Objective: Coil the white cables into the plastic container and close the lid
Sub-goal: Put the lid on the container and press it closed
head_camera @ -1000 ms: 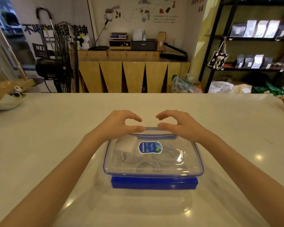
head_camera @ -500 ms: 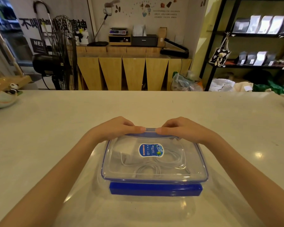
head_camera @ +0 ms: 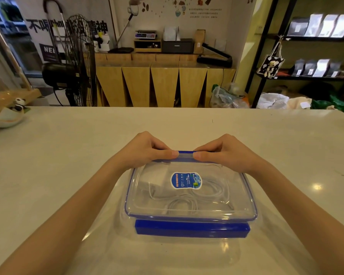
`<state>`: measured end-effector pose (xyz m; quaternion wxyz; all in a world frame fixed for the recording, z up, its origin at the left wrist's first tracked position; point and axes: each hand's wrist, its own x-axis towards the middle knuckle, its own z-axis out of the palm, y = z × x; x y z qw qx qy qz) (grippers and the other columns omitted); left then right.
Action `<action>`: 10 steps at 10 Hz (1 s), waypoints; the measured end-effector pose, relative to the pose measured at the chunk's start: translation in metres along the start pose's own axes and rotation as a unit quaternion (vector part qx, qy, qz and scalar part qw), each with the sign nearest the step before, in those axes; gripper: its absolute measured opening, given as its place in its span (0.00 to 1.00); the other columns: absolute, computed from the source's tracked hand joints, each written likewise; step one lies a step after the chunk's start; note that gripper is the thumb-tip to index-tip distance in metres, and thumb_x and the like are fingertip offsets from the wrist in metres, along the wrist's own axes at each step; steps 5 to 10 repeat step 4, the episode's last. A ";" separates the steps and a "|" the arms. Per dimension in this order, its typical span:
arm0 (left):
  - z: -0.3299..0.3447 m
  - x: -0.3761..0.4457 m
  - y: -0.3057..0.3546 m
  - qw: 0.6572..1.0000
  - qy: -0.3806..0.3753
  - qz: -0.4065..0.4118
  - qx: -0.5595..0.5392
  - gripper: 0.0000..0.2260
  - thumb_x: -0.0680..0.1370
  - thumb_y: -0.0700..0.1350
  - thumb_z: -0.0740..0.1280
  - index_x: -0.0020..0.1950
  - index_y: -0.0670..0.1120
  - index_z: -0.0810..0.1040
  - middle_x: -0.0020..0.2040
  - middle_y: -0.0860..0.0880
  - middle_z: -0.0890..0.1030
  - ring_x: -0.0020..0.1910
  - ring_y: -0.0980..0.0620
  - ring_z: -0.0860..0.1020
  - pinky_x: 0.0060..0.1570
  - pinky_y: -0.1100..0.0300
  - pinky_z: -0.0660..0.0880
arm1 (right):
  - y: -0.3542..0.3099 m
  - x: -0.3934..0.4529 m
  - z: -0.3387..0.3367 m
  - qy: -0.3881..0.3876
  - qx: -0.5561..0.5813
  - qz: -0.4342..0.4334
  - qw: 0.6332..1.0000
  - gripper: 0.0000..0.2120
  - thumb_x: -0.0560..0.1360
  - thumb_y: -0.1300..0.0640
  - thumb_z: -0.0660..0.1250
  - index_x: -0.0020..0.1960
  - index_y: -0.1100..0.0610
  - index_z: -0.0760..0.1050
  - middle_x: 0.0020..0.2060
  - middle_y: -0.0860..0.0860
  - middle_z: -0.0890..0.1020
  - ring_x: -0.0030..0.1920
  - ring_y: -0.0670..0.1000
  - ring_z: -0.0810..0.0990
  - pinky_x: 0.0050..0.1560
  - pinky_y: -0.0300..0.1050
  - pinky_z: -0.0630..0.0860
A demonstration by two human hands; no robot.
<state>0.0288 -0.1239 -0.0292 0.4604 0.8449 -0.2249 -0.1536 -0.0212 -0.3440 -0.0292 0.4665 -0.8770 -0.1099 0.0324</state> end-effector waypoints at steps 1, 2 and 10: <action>0.000 0.001 0.000 1.000 0.000 0.007 0.010 0.05 0.70 0.49 0.69 0.42 0.51 0.84 0.41 0.53 0.84 0.42 0.53 0.82 0.37 0.62 0.78 | 0.000 -0.001 0.001 0.008 -0.004 -0.003 1.000 0.06 0.69 0.50 0.70 0.44 0.49 0.83 0.38 0.43 0.85 0.39 0.41 0.82 0.39 0.36 0.75; 0.001 0.000 0.001 1.000 0.002 0.010 0.012 0.06 0.71 0.49 0.69 0.44 0.50 0.84 0.41 0.54 0.84 0.42 0.53 0.81 0.36 0.64 0.77 | -0.001 -0.002 0.002 0.007 -0.016 -0.010 1.000 0.09 0.70 0.50 0.69 0.47 0.51 0.83 0.41 0.46 0.85 0.43 0.45 0.82 0.43 0.38 0.78; 0.004 -0.007 0.006 0.991 0.084 0.071 0.081 0.16 0.71 0.50 0.69 0.57 0.48 0.78 0.49 0.50 0.82 0.46 0.56 0.79 0.46 0.64 0.76 | -0.009 -0.007 -0.003 0.142 -0.096 -0.070 0.983 0.09 0.76 0.54 0.62 0.53 0.51 0.79 0.45 0.45 0.81 0.47 0.43 0.79 0.43 0.32 0.73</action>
